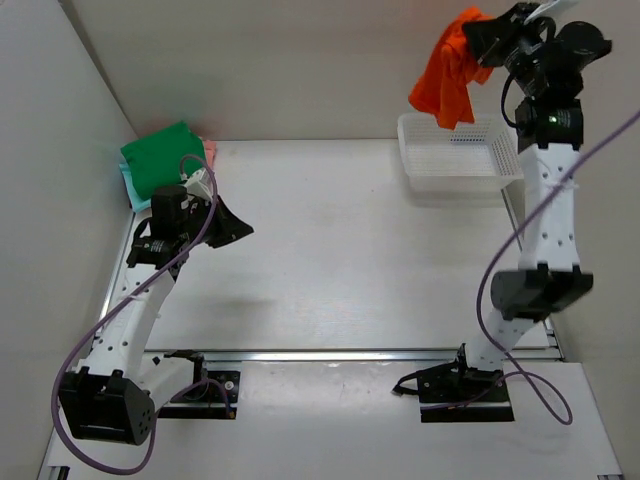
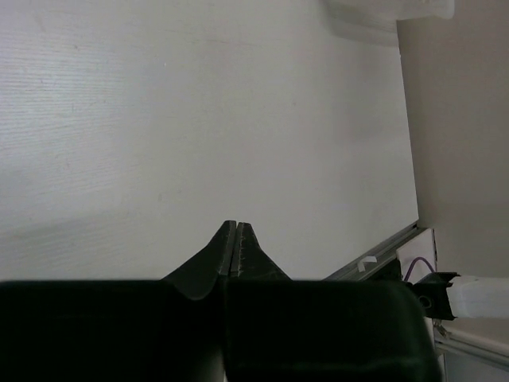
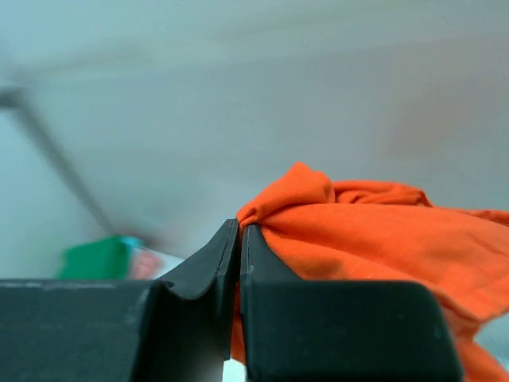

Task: Fold and stack the t-shirts
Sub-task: Grab crumpled tshirt from bin with the right arm, then move the tshirt to the center of the board, then flatten out the tshirt

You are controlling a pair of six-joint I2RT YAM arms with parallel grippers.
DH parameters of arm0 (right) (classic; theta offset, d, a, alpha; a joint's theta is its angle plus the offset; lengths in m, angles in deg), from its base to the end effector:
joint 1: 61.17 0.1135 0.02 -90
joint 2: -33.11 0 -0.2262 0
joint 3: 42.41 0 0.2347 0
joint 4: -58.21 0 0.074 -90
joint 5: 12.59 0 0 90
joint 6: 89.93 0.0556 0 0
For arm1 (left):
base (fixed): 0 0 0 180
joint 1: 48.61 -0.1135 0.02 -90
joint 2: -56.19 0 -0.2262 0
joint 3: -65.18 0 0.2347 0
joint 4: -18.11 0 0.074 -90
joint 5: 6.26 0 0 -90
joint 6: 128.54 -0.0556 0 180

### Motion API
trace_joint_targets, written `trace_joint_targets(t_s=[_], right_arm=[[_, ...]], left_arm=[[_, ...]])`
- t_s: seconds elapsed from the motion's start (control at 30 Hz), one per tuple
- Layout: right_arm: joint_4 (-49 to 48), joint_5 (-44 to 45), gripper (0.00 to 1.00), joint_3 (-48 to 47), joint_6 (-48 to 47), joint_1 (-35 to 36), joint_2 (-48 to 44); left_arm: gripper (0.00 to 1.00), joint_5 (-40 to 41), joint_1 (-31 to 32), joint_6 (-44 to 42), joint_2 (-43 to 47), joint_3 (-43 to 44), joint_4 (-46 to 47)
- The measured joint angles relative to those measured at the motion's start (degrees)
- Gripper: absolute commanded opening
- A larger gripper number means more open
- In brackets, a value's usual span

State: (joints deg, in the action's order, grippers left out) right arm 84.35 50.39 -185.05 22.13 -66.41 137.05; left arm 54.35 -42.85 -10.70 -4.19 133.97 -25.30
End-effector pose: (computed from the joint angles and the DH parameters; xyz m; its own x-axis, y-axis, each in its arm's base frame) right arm 0.3790 -0.0094 0.5066 0.0654 0.3300 -0.9417 -0.4152 0.8672 0.2750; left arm 0.2367 -0.0513 0.2742 -0.7323 -0.3351 -0.5929 0.1645 0.7578 -0.6315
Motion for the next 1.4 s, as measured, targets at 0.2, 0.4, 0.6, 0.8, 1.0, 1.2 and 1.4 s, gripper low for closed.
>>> trace_joint_targets(t_s=[0.2, 0.4, 0.6, 0.8, 1.0, 1.2, 1.4], right_arm=[[-7.3, -4.3, 0.00, 8.3, -1.2, 14.6, -20.2], [-7.5, -0.8, 0.07, 28.4, -2.9, 22.6, -30.2], [9.9, 3.5, 0.58, 37.0, -3.6, 27.8, -17.7], [24.1, 9.9, 0.53, 47.9, -4.9, 27.4, -14.5], [25.1, 13.3, 0.53, 54.3, -7.3, 24.2, -17.2], [24.1, 15.2, 0.53, 66.0, -8.5, 24.6, -15.8], [21.9, 16.4, 0.53, 72.5, -8.7, 24.3, -12.2]], left_arm=[[0.13, -0.2, 0.0, 1.6, 0.1, 0.0, 1.2], [0.30, 4.0, -2.9, 4.5, 3.9, 0.1, 1.7], [0.42, 6.7, -3.4, 3.6, 9.1, 1.4, 1.4], [0.49, 2.5, 0.3, 4.0, 6.0, -7.1, -0.3], [0.60, 2.0, 10.3, 2.2, 0.8, -12.2, -7.8], [0.49, 2.1, 21.4, 4.0, -1.2, -17.2, -6.9], [0.56, 6.6, 25.9, 7.3, -7.7, -19.4, -3.0]])
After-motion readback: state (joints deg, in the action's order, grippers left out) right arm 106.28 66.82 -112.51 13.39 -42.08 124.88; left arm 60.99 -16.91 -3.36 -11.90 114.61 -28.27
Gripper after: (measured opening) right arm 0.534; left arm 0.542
